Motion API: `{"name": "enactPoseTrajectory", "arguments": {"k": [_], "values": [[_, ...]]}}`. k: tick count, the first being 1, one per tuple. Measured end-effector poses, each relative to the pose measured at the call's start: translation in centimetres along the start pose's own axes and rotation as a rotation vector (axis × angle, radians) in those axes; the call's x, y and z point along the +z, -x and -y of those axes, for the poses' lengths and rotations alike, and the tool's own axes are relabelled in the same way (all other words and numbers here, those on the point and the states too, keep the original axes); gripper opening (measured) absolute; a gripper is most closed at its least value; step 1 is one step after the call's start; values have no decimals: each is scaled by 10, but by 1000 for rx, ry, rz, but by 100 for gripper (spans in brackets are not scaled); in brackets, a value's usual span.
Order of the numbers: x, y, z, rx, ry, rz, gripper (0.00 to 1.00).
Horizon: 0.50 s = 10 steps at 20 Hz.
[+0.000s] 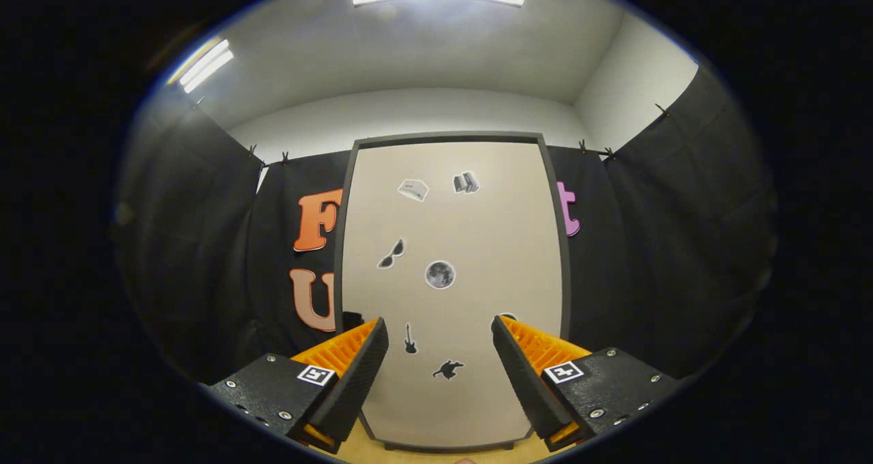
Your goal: Open the shoe cabinet door, grab the shoes and put them into the shoe cabinet, then close the shoe cabinet door.
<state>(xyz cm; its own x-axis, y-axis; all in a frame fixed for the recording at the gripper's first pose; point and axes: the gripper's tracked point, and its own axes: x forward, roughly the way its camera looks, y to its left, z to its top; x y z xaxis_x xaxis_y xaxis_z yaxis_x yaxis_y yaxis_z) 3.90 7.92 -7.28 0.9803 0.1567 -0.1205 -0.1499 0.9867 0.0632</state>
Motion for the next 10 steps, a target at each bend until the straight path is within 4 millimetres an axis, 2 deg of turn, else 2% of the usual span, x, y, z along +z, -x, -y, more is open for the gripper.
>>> {"name": "enactPoseTrajectory", "arguments": {"k": [4, 7, 10], "values": [[-29, -17, -42, 68, -13, -77, 96], [-47, -39, -75, 125, -27, -133, 96], [-66, -62, -98, 143, 9, -189, 95]]}}
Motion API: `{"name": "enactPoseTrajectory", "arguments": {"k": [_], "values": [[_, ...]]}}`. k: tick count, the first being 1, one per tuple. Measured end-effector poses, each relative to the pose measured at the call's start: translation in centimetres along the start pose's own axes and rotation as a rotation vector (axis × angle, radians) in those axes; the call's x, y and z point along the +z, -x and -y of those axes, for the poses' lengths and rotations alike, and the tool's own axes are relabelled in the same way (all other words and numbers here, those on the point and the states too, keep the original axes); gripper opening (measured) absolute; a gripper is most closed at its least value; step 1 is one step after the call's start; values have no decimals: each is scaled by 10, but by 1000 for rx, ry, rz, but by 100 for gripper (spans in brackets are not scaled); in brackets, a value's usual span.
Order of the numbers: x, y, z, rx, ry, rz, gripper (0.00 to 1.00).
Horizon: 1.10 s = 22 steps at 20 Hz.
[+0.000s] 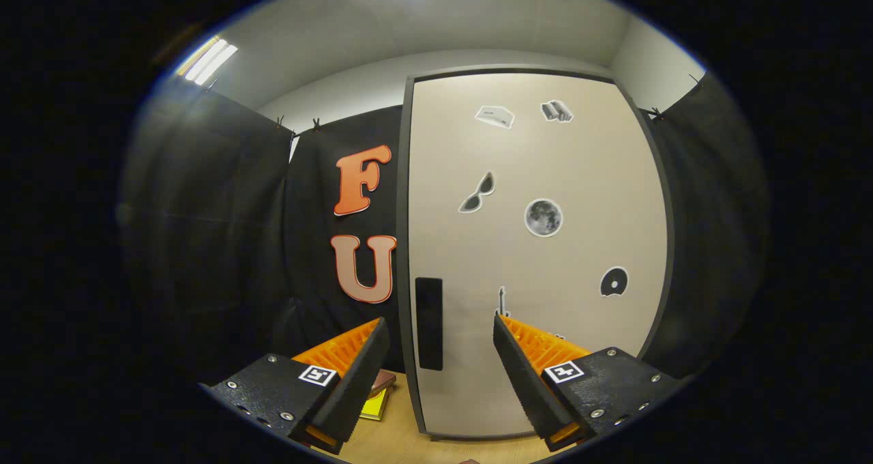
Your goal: Open the shoe cabinet door, grab the shoes and put them into the shoe cabinet, then close the shoe cabinet door.
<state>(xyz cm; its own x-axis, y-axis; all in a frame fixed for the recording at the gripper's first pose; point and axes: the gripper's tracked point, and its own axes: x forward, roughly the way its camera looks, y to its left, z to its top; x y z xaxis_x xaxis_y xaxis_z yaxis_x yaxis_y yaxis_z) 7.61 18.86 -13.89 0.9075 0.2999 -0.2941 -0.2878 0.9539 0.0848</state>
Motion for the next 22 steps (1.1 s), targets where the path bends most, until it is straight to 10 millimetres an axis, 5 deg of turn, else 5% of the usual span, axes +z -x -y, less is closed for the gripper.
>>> {"name": "enactPoseTrajectory", "arguments": {"k": [4, 10, 13, 22], "values": [[-15, -35, -8, -34, 34, -53, 92], [-37, -74, -5, -73, -52, -125, 72], [-53, -81, -4, -69, -148, -196, 47], [-59, -83, -6, -125, -134, -239, 31]]}}
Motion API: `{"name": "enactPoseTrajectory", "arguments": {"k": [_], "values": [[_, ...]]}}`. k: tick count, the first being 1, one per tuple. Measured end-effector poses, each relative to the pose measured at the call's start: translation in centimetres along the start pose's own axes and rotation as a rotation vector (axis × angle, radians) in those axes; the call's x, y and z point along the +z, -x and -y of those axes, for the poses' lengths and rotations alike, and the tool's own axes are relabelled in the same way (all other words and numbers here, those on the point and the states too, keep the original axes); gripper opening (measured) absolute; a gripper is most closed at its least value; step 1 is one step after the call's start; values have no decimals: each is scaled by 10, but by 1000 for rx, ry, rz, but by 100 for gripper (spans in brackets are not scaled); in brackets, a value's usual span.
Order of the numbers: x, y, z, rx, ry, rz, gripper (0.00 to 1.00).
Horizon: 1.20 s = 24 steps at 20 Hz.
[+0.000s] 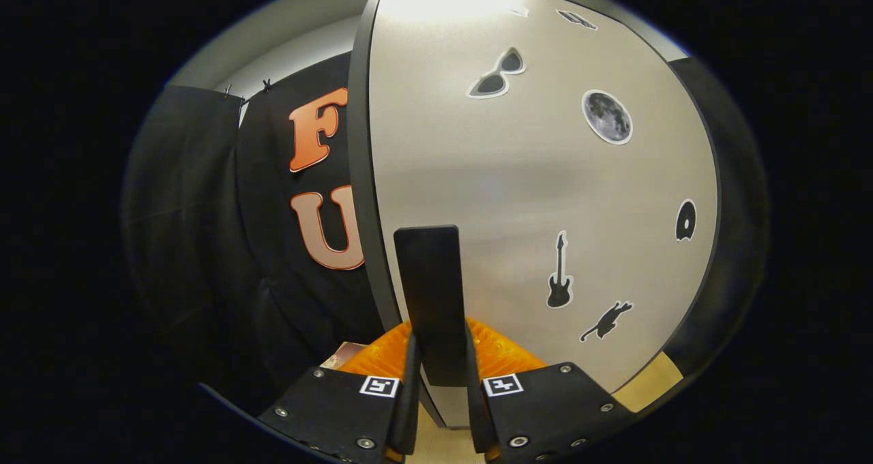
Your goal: Open the shoe cabinet door, grab the shoes and put them into the shoe cabinet, then close the shoe cabinet door.
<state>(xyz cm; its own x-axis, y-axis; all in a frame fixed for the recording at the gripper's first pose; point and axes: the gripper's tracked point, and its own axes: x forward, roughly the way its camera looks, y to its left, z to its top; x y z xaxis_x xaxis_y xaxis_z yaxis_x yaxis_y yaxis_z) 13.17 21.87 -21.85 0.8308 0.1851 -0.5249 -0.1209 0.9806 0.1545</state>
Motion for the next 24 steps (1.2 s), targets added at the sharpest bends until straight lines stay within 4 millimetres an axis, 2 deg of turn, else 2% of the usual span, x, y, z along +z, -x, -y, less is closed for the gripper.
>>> {"name": "enactPoseTrajectory", "arguments": {"k": [1, 4, 10, 24], "values": [[-1, 3, 0, 7, -4, -11, 26], [0, 16, 0, 53, 3, -12, 21], [13, 57, -4, 88, 41, 1, 20], [6, 101, 35, 70, 69, 8, 20]]}}
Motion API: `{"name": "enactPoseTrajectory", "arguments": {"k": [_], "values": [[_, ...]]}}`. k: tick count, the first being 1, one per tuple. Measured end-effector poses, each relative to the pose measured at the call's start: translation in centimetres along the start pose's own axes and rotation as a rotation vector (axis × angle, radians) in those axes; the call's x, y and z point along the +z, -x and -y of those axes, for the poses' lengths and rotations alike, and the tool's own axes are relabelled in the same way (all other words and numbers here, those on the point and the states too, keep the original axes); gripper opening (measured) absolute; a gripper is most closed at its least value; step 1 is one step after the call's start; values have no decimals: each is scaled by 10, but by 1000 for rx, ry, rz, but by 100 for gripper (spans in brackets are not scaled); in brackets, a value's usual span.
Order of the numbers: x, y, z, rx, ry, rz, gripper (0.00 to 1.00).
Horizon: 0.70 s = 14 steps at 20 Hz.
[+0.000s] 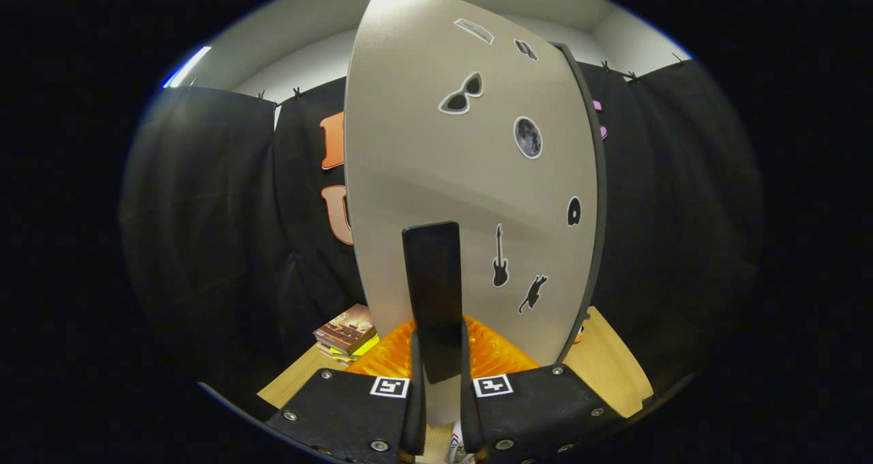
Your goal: Open the shoe cabinet door, grab the shoes and put them into the shoe cabinet, then close the shoe cabinet door.
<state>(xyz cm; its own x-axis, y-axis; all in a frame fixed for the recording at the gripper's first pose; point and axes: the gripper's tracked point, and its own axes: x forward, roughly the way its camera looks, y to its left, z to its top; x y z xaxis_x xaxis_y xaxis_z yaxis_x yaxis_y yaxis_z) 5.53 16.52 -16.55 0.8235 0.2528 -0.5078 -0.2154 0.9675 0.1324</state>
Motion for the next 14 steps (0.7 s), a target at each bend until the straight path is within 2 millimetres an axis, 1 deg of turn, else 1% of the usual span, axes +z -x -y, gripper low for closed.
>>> {"name": "enactPoseTrajectory", "arguments": {"k": [2, 7, 8, 11, 14], "values": [[1, 5, 7, -18, 4, 11, 20], [1, 20, 33, -105, 3, 26, 19], [1, 20, 38, -128, 1, 29, 19], [1, 28, 52, -176, -26, 36, 14], [2, 31, 65, -220, -31, 51, 11]]}}
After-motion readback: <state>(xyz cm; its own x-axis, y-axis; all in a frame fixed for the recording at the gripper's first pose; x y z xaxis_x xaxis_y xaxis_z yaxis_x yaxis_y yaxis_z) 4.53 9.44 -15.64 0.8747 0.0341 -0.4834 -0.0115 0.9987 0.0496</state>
